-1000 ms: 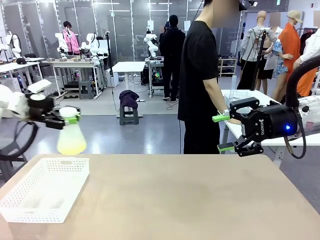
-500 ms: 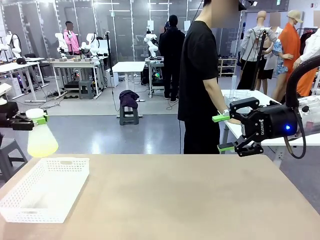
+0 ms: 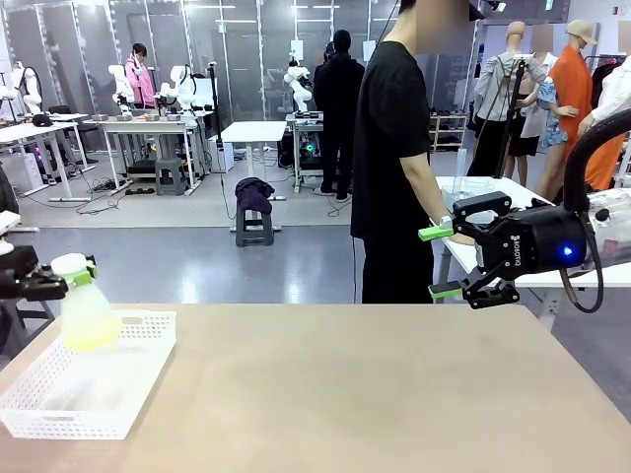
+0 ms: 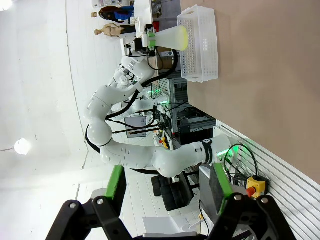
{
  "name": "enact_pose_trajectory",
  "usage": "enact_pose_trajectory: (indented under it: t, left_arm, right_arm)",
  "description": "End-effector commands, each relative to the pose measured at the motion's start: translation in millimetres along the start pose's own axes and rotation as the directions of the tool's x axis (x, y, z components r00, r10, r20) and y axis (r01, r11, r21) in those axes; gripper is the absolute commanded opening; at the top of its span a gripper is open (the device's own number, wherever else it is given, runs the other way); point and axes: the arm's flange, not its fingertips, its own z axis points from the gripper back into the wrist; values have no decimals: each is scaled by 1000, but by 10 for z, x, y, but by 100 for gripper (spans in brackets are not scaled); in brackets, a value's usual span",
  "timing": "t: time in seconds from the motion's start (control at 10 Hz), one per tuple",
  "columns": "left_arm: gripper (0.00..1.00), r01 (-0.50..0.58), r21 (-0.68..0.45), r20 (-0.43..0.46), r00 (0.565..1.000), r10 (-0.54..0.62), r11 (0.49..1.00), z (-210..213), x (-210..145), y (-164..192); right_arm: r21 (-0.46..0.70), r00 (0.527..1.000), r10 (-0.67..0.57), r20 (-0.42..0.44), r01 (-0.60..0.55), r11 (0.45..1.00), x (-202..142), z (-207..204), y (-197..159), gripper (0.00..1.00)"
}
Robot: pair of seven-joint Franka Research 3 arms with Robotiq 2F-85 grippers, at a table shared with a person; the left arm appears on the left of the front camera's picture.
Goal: Prepare the solutions needed for the experiment.
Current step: When the human places the Big flask in the center of the table, pick up the Big flask and place it in the left Organizing basket.
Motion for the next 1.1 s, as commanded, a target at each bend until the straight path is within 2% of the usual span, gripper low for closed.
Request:
enact_pose_trajectory:
  t: [0.0, 0.5, 0.7, 0.8, 0.9, 1.0]
  left_arm:
    - [0, 38, 13, 2, 999, -38, 999, -121, -154, -36]
    - [0, 45, 11, -86, 995, -44, 999, -315, -572, -37]
    - [0, 32, -3, -93, 995, -32, 999, -285, -621, -65]
    - [28, 30, -11, -89, 996, -31, 999, -286, -623, -68]
    - [42, 27, -26, -90, 995, -29, 999, -303, -643, -58]
    - [48, 25, -39, -80, 996, -28, 999, -302, -649, -65]
  right_arm:
    - [10, 1000, 4, 4, -4, 1000, -14, 5, 8, 85]
    - [10, 1000, 4, 4, -4, 1000, -14, 5, 8, 85]
    - [10, 1000, 4, 4, -4, 1000, -14, 5, 8, 85]
    - [10, 1000, 4, 4, -4, 1000, -14, 5, 8, 85]
    - [10, 1000, 4, 4, -4, 1000, -14, 5, 8, 85]
    - [10, 1000, 4, 4, -4, 1000, -14, 5, 8, 85]
